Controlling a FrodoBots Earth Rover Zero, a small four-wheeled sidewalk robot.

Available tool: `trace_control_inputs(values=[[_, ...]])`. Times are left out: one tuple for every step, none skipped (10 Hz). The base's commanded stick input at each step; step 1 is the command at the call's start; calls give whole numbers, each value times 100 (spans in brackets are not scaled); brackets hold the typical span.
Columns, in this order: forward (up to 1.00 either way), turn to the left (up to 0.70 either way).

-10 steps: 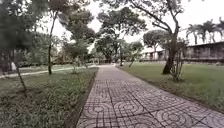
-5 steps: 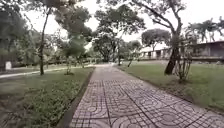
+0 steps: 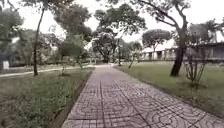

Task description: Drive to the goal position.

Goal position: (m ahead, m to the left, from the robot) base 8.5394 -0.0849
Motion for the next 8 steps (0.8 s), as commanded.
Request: trace_control_inputs(values=[[100, 0], [100, 0], [100, 0], [100, 0], [100, 0], [100, 0], [100, 0], [100, 0]])
